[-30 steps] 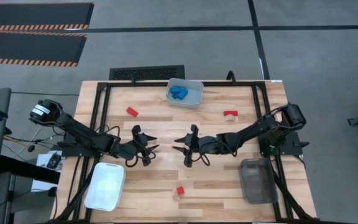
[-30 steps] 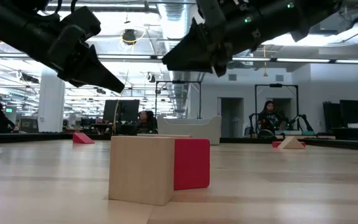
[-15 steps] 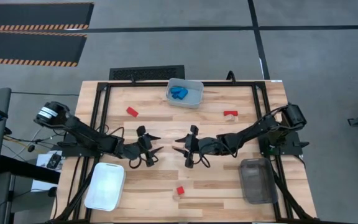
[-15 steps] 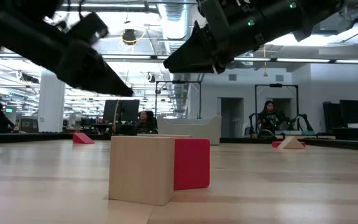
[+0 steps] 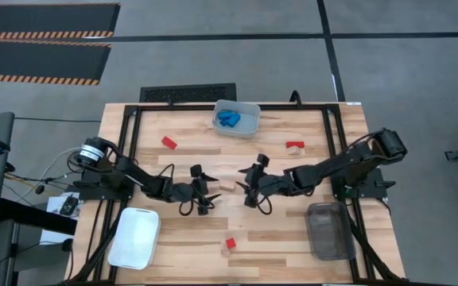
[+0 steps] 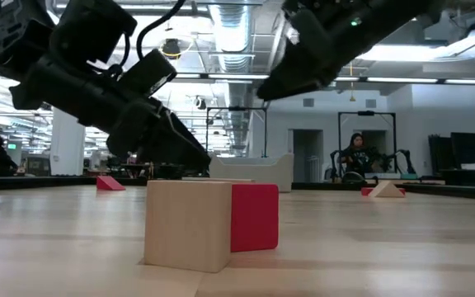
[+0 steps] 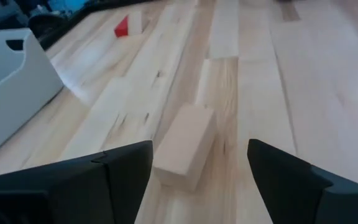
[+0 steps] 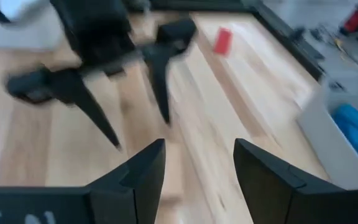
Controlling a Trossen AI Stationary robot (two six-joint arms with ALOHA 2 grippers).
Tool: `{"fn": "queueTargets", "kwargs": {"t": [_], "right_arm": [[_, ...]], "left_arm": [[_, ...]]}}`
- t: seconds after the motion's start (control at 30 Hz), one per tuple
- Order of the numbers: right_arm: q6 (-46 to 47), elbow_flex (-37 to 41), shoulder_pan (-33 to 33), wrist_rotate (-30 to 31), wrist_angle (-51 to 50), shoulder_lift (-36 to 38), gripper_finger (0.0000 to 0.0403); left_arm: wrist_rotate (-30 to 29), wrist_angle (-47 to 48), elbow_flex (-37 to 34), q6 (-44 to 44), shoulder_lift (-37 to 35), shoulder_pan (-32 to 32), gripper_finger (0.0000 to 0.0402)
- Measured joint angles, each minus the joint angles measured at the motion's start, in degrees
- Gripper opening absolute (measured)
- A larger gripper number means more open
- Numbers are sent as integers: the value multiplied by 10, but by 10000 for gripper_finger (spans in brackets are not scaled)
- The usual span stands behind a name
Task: Sort & place blocks by color
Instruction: Put the brown rectangle block into the transparent black bin
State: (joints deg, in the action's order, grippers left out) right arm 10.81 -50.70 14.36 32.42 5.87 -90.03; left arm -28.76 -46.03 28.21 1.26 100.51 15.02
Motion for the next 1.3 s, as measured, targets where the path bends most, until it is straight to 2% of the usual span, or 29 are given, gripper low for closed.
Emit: {"fn": "queueTargets", "kwargs": {"t": [0.13, 0.27, 0.33, 0.47, 0.6, 1.3], "right_arm": [[26, 0, 2, 0, -38, 8, 217], [28, 0, -1, -10, -39, -3, 217], [29, 0, -6, -12, -33, -4, 217], [28, 0, -11, -14, -33, -6, 217], [23, 0, -17, -21, -31, -6, 217], [23, 0, -17, -26, -29, -6, 217]], "left_arm": [[-4, -1, 0, -7, -1, -4, 254], [7, -11, 0, -51, -1, -32, 253], [53, -10, 0, -63, -1, -58, 253], [185, -2, 12, -57, -1, -114, 253], [239, 15, 16, -46, -1, -142, 253], [250, 20, 17, -41, -1, -138, 253]]}}
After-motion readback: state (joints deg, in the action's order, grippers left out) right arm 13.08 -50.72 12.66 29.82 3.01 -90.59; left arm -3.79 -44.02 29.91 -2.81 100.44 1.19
